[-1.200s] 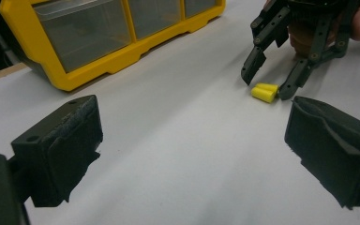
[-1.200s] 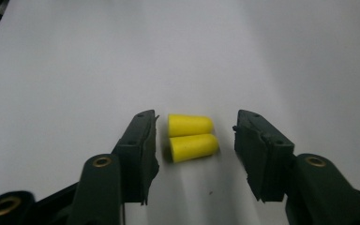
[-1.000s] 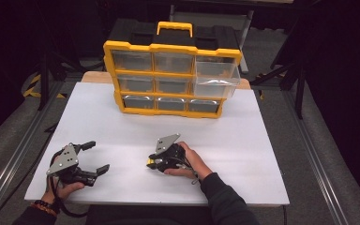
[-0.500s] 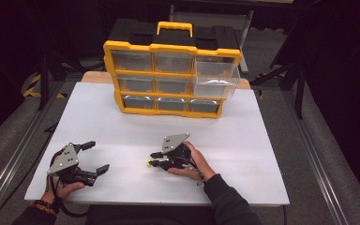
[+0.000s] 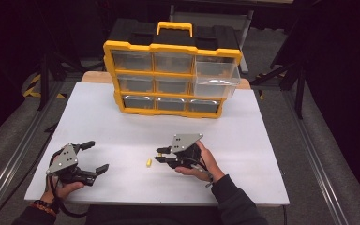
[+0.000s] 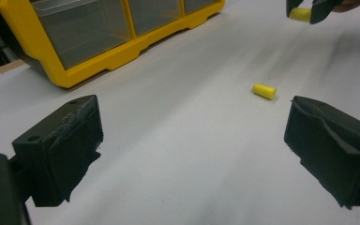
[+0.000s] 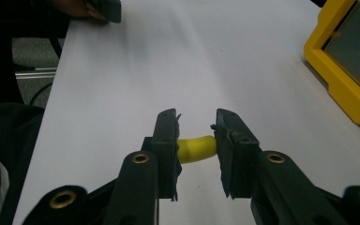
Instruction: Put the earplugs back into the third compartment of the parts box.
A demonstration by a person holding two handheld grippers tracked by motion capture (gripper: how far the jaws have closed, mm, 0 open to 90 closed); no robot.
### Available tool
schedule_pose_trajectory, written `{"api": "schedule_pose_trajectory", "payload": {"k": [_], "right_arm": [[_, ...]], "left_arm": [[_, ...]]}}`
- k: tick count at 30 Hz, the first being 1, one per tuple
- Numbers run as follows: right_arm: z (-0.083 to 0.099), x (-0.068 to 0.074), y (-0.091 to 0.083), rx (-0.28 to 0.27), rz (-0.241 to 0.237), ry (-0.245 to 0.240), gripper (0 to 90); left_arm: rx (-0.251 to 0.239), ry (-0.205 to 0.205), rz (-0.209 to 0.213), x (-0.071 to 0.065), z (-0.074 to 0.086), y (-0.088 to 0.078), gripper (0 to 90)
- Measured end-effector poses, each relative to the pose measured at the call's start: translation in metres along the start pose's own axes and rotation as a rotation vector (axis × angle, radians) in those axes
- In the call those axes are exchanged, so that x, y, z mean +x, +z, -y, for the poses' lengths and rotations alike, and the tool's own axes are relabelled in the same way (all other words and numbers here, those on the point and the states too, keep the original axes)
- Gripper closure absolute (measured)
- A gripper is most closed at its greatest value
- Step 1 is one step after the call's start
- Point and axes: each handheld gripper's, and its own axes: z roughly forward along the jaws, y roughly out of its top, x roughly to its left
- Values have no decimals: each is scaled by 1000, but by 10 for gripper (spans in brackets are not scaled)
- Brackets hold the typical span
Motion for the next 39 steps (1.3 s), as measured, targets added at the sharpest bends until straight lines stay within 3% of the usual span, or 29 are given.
{"api": "schedule_pose_trajectory", "payload": {"k": [10,25,34,39], "right_arm": [[-4,0,-32,-56,71,-4,706],[-9,-7,-104,-159,247,-3,706],[-33,-18,-155,-201,360,-45,704],[-51,-26,-174,-209,404,-55,704]], "left_arm": [[-5,-4,-1,1,0,0,60],[0,-11,-7,1,0,0,60],[4,-11,-6,1,0,1,59],[-1,-10,-7,1,0,1,59]]}}
